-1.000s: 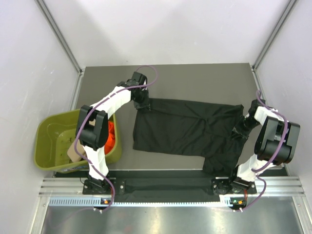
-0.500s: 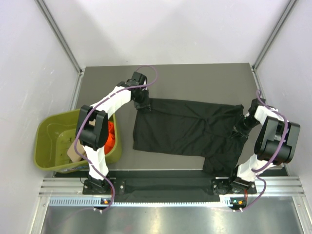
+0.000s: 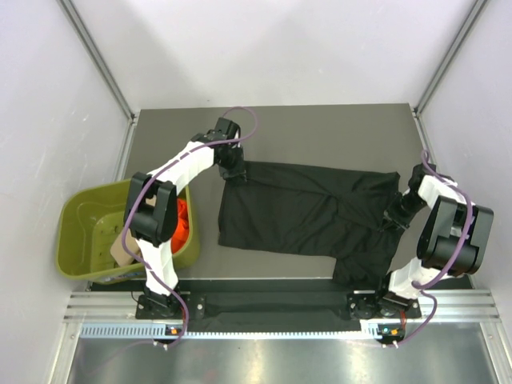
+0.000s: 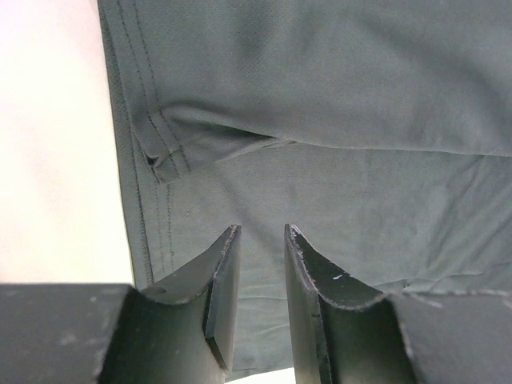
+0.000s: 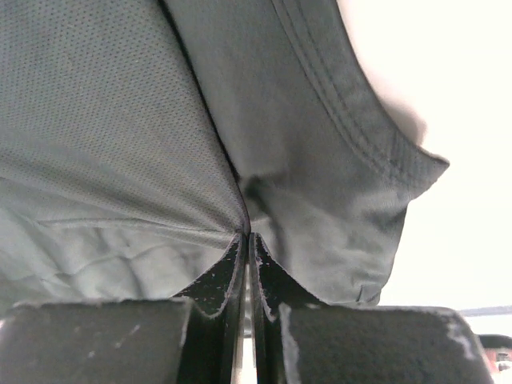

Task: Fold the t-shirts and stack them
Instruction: Fold the tshirt

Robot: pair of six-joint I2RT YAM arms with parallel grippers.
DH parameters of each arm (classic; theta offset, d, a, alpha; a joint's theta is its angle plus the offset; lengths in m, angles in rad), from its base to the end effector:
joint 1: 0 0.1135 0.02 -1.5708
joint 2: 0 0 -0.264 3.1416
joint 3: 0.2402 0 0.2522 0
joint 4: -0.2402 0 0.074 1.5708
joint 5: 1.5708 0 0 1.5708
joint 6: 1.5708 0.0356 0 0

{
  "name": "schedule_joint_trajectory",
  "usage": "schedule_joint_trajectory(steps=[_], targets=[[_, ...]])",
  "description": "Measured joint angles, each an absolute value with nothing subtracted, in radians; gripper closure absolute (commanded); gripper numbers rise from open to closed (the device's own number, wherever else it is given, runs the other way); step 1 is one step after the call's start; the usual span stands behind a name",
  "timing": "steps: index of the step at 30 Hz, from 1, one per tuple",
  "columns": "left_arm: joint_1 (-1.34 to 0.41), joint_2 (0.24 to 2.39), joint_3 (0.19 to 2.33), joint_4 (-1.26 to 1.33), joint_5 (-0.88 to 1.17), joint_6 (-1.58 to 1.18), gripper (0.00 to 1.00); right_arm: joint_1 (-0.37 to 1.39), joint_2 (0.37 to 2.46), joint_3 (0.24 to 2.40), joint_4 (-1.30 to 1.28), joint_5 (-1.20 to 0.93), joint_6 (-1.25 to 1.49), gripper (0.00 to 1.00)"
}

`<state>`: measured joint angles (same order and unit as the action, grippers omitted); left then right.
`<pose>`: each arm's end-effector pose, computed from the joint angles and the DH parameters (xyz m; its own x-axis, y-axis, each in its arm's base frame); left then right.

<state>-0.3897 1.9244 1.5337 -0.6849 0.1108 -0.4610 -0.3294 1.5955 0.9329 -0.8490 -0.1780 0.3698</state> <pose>0.3803 -0.1604 0.2271 -0.9185 -0.1007 -0.3823 0.0196 0.9542 -0.2985 0.2509 -0.0791 0.1652 -0.7692 0.6389 0.0087 0.6290 0.7548 0.1862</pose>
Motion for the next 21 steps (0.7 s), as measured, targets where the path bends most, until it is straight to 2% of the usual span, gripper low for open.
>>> schedule_joint_trajectory(steps=[6,8,11,15,21], targets=[[-0.385,1.928,1.534,-0.685,0.111,-0.461,0.60,-0.329,1.581,0.910,-0.860,-0.171,0.372,1.00],[-0.382,1.932,1.534,-0.685,0.111,-0.459,0.53,-0.329,1.581,0.900,-0.857,-0.171,0.378,1.00],[-0.380,1.940,1.536,-0.687,0.108,-0.457,0.48,-0.329,1.581,0.889,-0.859,-0.175,0.387,0.88],[-0.373,1.952,1.551,-0.707,0.091,-0.454,0.49,-0.329,1.581,0.895,-0.860,-0.179,0.381,0.68],[-0.353,2.030,1.636,-0.720,0.062,-0.461,0.52,-0.329,1.581,0.996,-0.879,-0.185,0.364,0.65]])
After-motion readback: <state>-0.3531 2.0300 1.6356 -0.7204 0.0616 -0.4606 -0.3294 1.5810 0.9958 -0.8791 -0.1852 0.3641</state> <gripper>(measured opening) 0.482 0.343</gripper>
